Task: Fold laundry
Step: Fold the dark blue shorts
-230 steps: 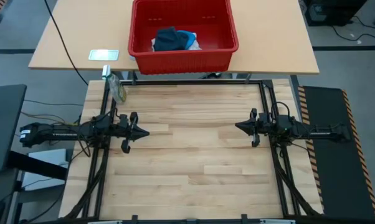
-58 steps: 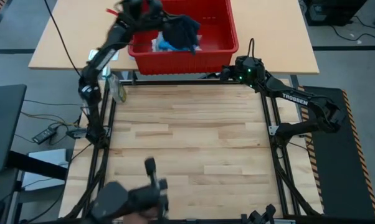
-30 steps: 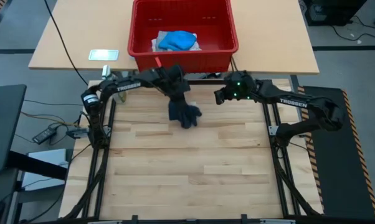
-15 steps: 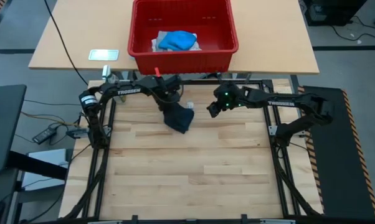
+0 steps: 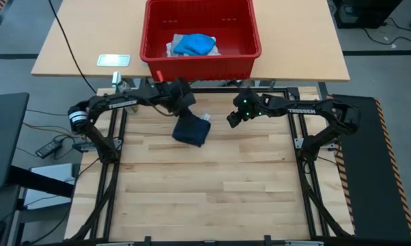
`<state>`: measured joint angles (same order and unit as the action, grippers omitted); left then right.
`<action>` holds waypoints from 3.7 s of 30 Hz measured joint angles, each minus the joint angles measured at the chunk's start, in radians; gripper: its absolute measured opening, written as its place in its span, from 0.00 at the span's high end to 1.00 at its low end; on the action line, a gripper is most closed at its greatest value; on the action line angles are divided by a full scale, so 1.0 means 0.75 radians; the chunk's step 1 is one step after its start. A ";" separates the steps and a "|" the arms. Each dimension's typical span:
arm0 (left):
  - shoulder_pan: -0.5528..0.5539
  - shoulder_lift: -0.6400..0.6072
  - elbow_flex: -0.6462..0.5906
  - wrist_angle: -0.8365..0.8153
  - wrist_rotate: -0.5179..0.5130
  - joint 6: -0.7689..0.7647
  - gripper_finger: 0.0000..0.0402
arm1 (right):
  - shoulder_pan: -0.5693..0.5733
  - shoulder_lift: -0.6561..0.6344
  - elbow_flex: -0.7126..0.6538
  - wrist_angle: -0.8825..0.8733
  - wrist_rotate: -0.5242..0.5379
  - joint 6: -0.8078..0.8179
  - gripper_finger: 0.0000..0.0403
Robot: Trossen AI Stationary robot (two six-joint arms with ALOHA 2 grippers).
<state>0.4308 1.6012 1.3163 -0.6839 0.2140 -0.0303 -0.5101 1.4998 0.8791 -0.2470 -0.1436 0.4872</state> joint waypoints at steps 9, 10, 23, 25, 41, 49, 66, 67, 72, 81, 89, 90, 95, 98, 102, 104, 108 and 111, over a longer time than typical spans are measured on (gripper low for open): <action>-0.251 0.183 -0.006 0.071 -0.109 0.346 0.44 | -0.060 0.004 0.000 -0.006 -0.092 -0.095 0.51; -0.273 0.208 -0.006 0.088 -0.149 0.355 0.44 | -0.060 0.004 0.000 -0.005 -0.092 -0.096 0.51; -0.372 0.397 -0.006 0.109 -0.501 0.159 0.43 | -0.067 0.004 0.000 -0.012 -0.084 -0.256 0.51; -0.371 0.397 -0.005 0.094 -0.541 0.146 0.43 | -0.067 0.005 0.000 -0.023 -0.084 -0.268 0.51; -0.349 0.510 0.083 0.098 -0.573 0.080 0.87 | -0.067 0.005 0.000 -0.087 -0.080 -0.340 0.51; -0.248 0.362 0.397 -0.142 -0.574 0.129 0.94 | -0.067 -0.008 0.000 -0.109 -0.103 -0.250 0.51; -0.240 -0.096 0.567 -0.304 -0.054 0.223 0.97 | 0.179 -0.366 0.001 0.263 -0.265 -0.353 0.51; -0.253 -0.117 0.567 -0.293 -0.049 0.225 0.96 | 0.214 -0.368 0.002 0.304 -0.266 -0.366 0.50; -0.322 -0.168 0.568 -0.289 -0.048 0.217 0.95 | 0.391 -0.354 0.002 0.506 -0.132 -0.378 0.47; -0.444 -0.153 0.566 -0.198 -0.048 0.199 0.95 | 0.578 -0.288 0.001 0.669 0.241 -0.350 0.44; -0.525 -0.168 0.567 -0.174 -0.048 0.166 0.95 | 0.652 -0.303 0.000 0.657 0.338 -0.287 0.44; -0.534 -0.167 0.567 -0.179 -0.047 0.165 0.95 | 0.658 -0.308 0.000 0.660 0.334 -0.276 0.44; -0.546 -0.167 0.567 -0.184 -0.021 0.164 0.95 | 0.663 -0.300 0.000 0.724 0.188 -0.300 0.44; -0.533 -0.167 0.567 -0.185 -0.019 0.163 0.95 | 0.663 -0.299 0.000 0.723 0.122 -0.321 0.44; -0.494 -0.167 0.567 -0.188 -0.020 0.106 0.95 | 0.662 -0.298 0.000 0.745 0.051 -0.336 0.44; -0.476 -0.167 0.567 -0.195 -0.023 0.083 0.95 | 0.663 -0.298 0.000 0.768 0.045 -0.336 0.45; -0.450 -0.162 0.567 -0.217 -0.025 0.075 0.95 | 0.657 -0.298 0.000 0.782 0.045 -0.329 0.58; -0.438 -0.162 0.567 -0.234 -0.054 0.076 0.95 | 0.641 -0.298 0.000 0.781 0.046 -0.330 0.80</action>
<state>0.1025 1.4799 1.7416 -0.8595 0.1734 0.0267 -0.0290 1.2762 0.8791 0.3387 -0.1093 0.2396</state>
